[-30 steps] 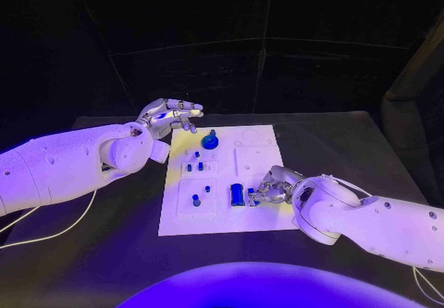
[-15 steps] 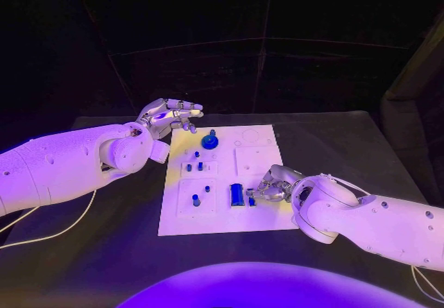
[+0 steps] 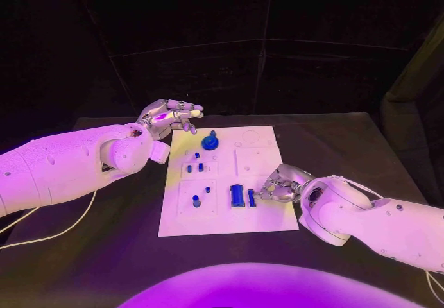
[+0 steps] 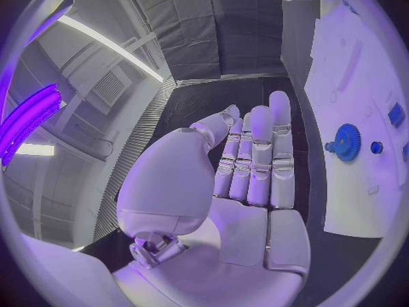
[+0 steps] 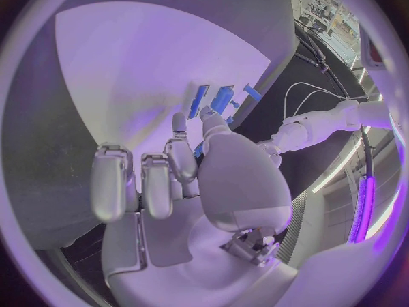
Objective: Assemble the parts on the task board
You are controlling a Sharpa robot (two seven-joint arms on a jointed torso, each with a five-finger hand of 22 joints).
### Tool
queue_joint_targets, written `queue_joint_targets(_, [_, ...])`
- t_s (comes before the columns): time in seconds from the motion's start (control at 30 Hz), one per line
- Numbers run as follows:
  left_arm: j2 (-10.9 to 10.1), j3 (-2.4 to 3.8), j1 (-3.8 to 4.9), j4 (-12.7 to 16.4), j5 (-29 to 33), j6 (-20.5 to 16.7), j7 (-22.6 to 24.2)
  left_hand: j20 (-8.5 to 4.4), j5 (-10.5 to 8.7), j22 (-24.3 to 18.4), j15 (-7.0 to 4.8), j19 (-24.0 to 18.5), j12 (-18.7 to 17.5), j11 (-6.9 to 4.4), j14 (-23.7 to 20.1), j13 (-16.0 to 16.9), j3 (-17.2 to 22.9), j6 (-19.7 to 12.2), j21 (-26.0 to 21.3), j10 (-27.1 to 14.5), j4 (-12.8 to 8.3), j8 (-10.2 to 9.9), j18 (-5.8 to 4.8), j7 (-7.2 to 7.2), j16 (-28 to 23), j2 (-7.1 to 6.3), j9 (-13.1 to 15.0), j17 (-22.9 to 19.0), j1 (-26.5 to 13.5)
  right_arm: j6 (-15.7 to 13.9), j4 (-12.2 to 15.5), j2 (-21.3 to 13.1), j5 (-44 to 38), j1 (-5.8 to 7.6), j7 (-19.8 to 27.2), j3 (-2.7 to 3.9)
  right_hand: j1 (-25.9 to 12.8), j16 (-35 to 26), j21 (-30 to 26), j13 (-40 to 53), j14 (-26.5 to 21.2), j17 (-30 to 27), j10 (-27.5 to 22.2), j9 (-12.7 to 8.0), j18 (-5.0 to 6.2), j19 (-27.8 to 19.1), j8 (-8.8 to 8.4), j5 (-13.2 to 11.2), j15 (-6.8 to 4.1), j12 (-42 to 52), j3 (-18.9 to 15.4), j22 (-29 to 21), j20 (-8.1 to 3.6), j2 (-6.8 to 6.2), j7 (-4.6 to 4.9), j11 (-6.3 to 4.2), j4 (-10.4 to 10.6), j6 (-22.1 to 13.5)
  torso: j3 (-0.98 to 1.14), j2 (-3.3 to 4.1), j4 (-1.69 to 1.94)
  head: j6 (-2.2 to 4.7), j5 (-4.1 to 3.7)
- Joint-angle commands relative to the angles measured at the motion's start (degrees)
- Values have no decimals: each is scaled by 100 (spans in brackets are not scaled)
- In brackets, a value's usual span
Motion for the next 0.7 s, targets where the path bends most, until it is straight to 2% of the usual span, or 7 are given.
queue_joint_targets(0.03, [3,5,9,-23,17,35,119,6,-18,-11,-4,-9,23,15,-39,-8,-28,-16,-34,-44,-24,-19,35,30,8,-8,-6,-11,16,-626,12,-178,1258,38,1298,7,-61,-201,-262,-607,365,462,-383,-32,84,-78,-94,-374,88,-907,-140,-327,58,8,74,75,63,-184,-9,-27,-2,42,-8])
queue_joint_targets(0.17, [42,4,7,-106,18,-5,235,25,-20,-84,8,-192,33,1,-231,-11,-87,2,-172,-23,14,-9,34,-5,-230,-9,-4,-157,-66,-740,-243,-308,2909,188,2593,10,216,-1115,-1229,-1922,28,-815,-1165,-48,349,-614,-146,-489,133,-2757,-198,-1681,124,170,147,137,-41,-323,-31,-80,-4,128,-53])
queue_joint_targets(0.3, [148,4,-4,-270,134,2,342,136,-32,-436,137,-880,-87,45,-713,-32,-133,-2,-773,6,92,-44,-1,8,-1295,-12,-9,-683,-185,-565,-630,-294,4379,385,3772,14,634,-3382,-3180,-2758,-785,-3355,-1519,-81,721,-1584,-215,-588,245,-3754,-131,-3980,202,390,249,251,-235,-440,-52,-166,3,238,-58])
queue_joint_targets(0.4, [275,4,-52,-463,260,1,452,330,-34,-879,327,-1388,-304,125,-926,-34,-154,-29,-1395,41,172,-113,-32,43,-2346,-25,-9,-1148,-258,-263,-1057,-153,5209,545,4453,21,923,-4874,-4307,-3638,-1630,-4267,-2134,-170,679,-2277,-323,-659,529,-4758,-112,-4703,449,406,444,526,-382,-561,-69,-268,1,354,-75])
queue_joint_targets(0.47, [368,5,-88,-603,346,-11,526,468,-1,-1168,432,-1661,-452,151,-927,-30,-190,-53,-1766,56,204,-167,-19,60,-2860,-36,-10,-1361,-259,-84,-1365,-21,5523,617,4752,28,1038,-5484,-4888,-4117,-1806,-4633,-2212,-256,720,-2476,-381,-693,671,-5094,-141,-5083,581,390,501,607,-474,-647,-82,-340,-7,436,-69])
queue_joint_targets(0.5, [439,5,-115,-711,411,-36,587,608,6,-1404,491,-1805,-588,197,-906,-34,-242,-69,-2030,60,252,-217,11,61,-3286,-22,-11,-1532,-269,48,-1634,104,5685,660,4945,43,1113,-5948,-5275,-4459,-1963,-4922,-2254,-330,734,-2564,-401,-680,738,-5290,-148,-5347,676,426,488,672,-532,-713,-92,-398,-13,515,-70])
queue_joint_targets(0.7, [728,7,-230,-1135,729,-306,833,840,-24,-1866,693,-2203,-898,335,-1066,-37,-522,-222,-2527,-123,369,-412,46,89,-4128,-25,-20,-1887,-301,428,-2821,718,6131,740,5484,136,1137,-7670,-6777,-5778,-2415,-6222,-2124,-709,754,-2794,-405,-697,1128,-5892,-355,-6388,1113,537,426,916,-756,-833,-90,-541,-33,891,-84])
